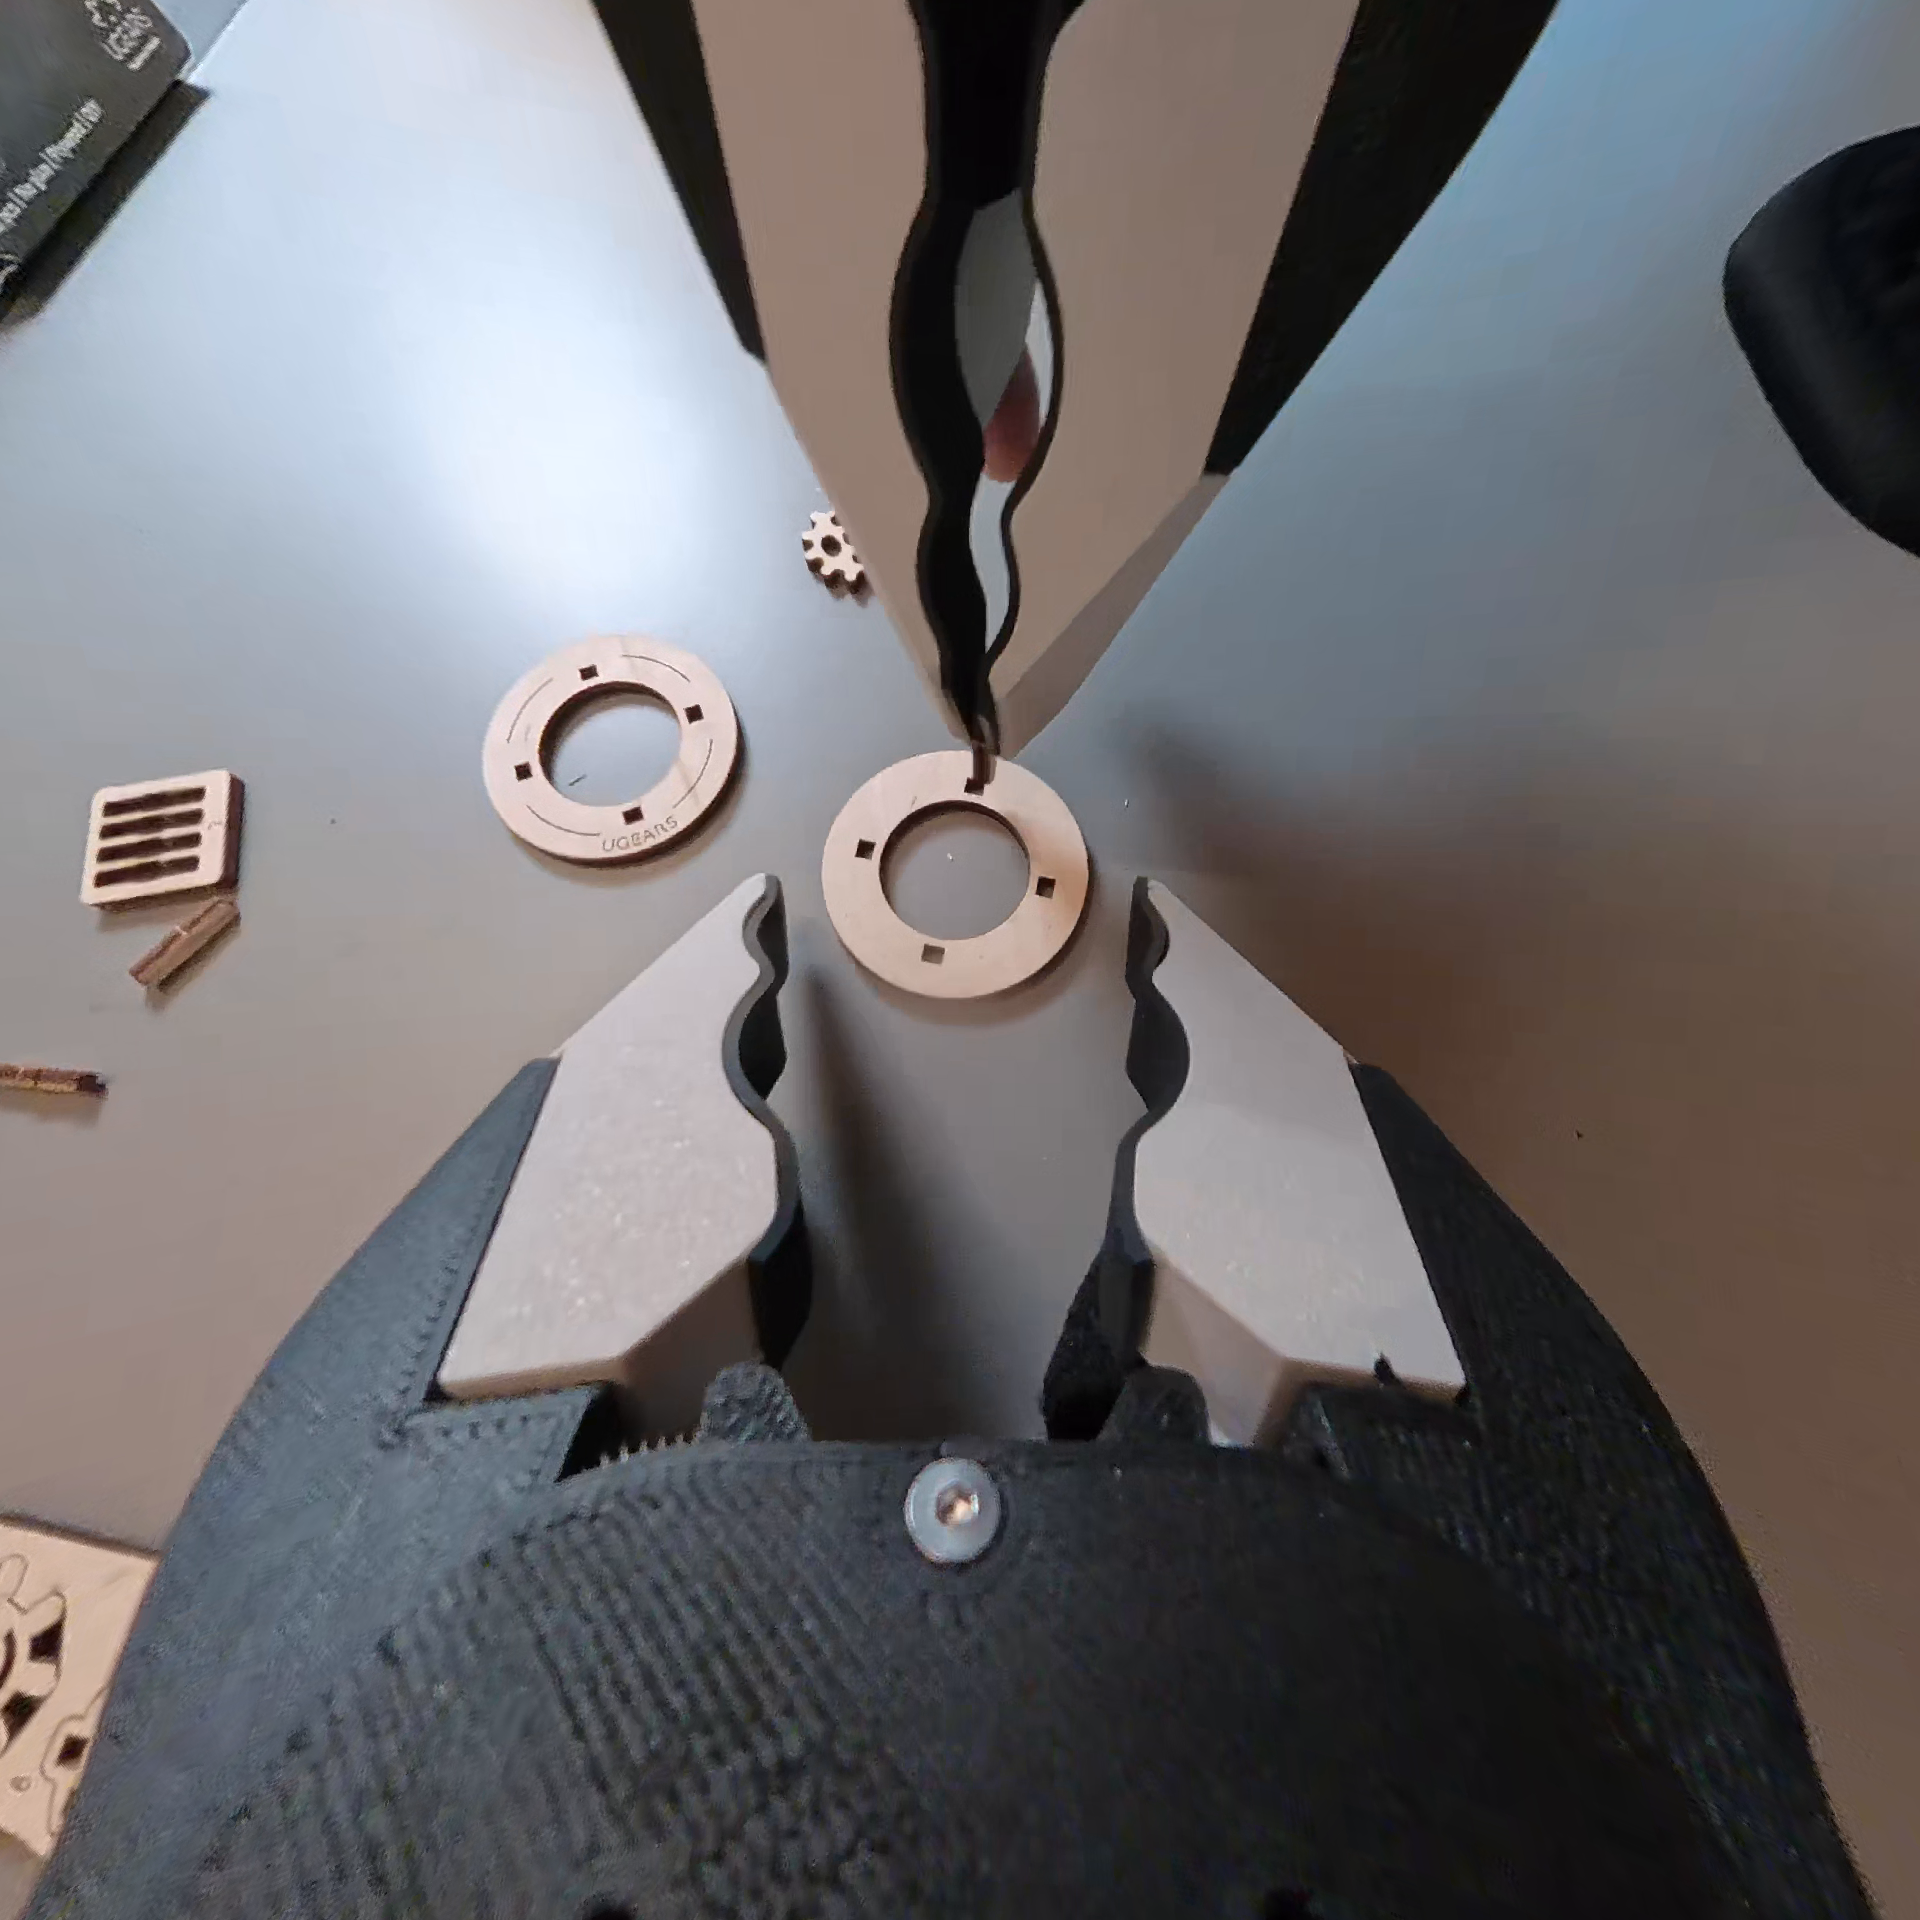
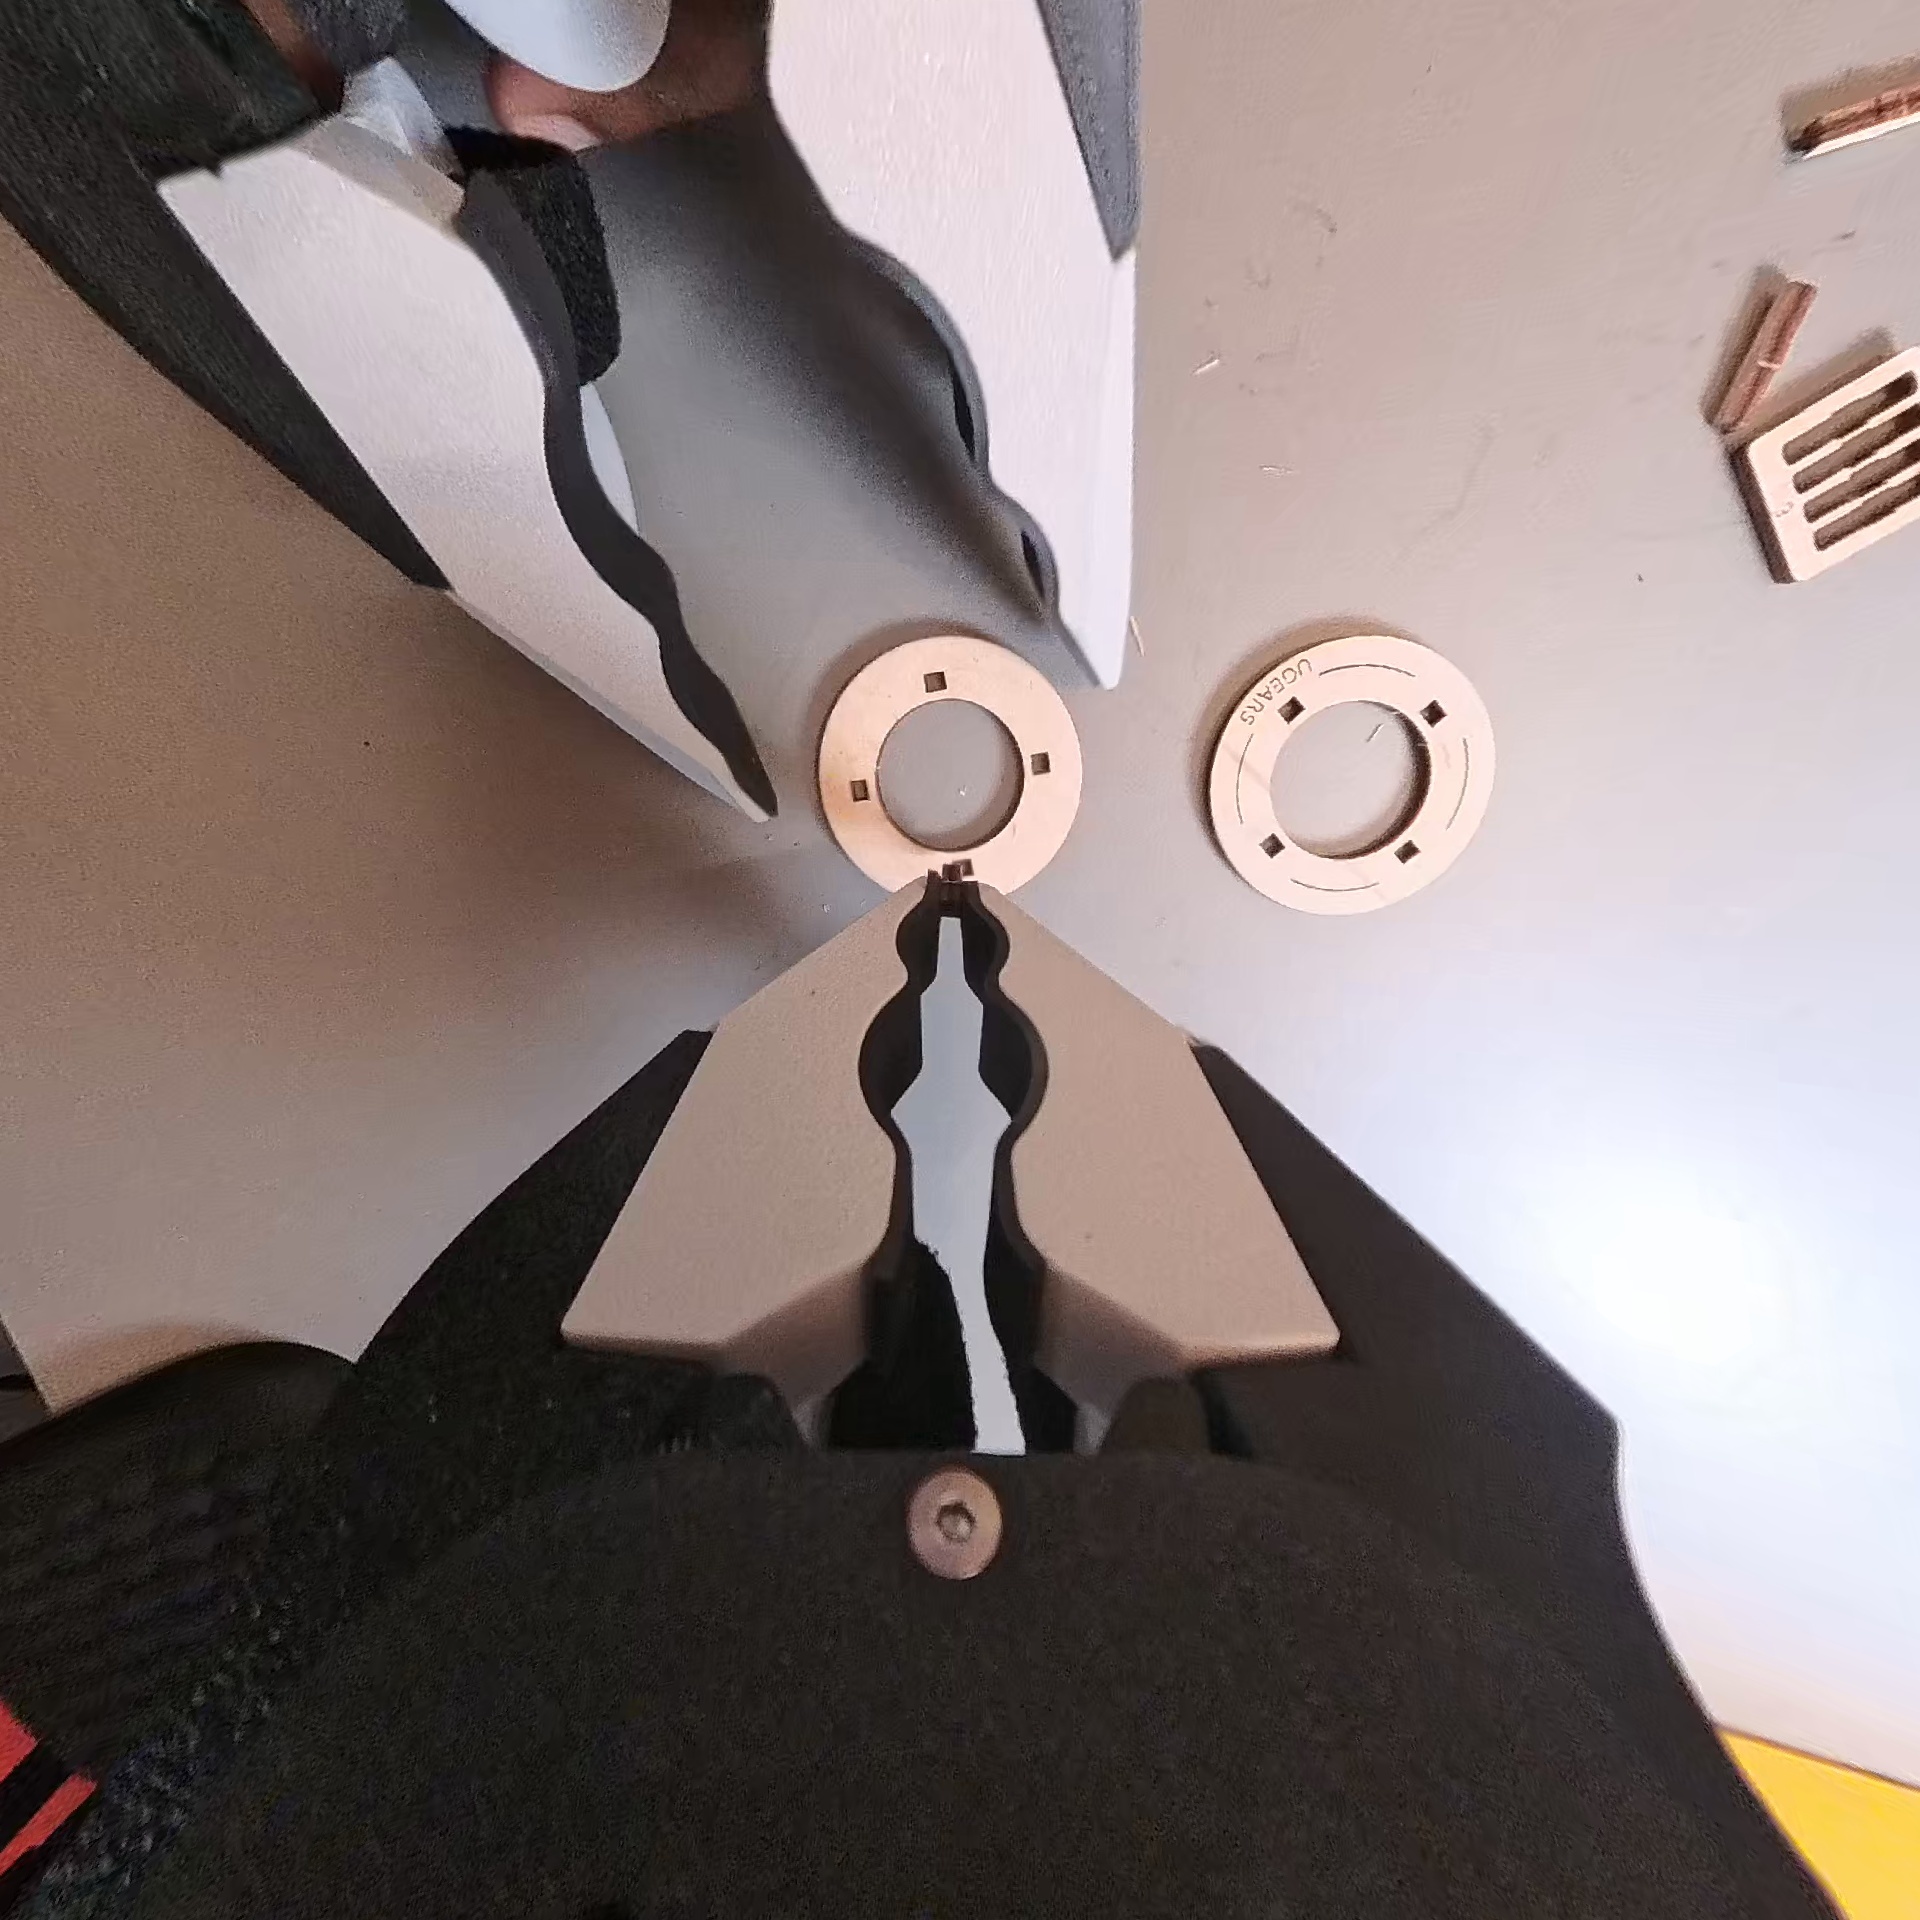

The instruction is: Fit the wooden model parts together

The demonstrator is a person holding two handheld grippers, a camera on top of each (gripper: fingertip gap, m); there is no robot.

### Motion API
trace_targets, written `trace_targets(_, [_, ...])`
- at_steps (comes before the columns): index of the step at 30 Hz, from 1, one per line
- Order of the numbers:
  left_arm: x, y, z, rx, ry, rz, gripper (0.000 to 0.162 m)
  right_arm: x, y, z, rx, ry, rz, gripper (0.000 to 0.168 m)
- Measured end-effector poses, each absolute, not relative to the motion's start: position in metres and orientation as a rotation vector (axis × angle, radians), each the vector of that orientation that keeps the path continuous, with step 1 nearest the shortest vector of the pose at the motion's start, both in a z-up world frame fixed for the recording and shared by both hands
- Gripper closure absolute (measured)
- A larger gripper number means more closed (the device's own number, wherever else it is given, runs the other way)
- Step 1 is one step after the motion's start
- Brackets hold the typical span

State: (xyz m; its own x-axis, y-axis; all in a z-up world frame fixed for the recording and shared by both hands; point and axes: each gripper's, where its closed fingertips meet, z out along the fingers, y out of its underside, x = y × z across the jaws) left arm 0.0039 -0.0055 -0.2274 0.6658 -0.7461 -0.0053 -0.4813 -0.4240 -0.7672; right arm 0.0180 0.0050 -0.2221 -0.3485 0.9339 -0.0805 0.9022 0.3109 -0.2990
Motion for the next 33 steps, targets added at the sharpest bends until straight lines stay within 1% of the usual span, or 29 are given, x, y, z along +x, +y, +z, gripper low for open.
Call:
trace_targets(1, [0.0053,-0.0056,-0.2281,-2.108,0.954,-0.441,0.099,0.0177,0.0054,-0.2230,-1.729,-2.460,0.449,0.168])
trace_targets(5, [0.0059,-0.0062,-0.2335,-2.136,0.990,-0.428,0.111,0.0176,0.0072,-0.2256,-1.731,-2.485,0.447,0.168])
trace_targets(13, [0.0063,-0.0062,-0.2337,-2.142,1.005,-0.422,0.112,0.0190,0.0055,-0.2267,-1.699,-2.532,0.446,0.168])
trace_targets(28, [0.0051,-0.0071,-0.2328,-2.104,1.015,-0.416,0.113,0.0185,0.0039,-0.2273,-1.645,-2.614,0.314,0.167])
trace_targets(33, [0.0049,-0.0081,-0.2318,-2.076,1.039,-0.385,0.115,0.0186,0.0036,-0.2273,-1.532,-2.665,0.303,0.168])
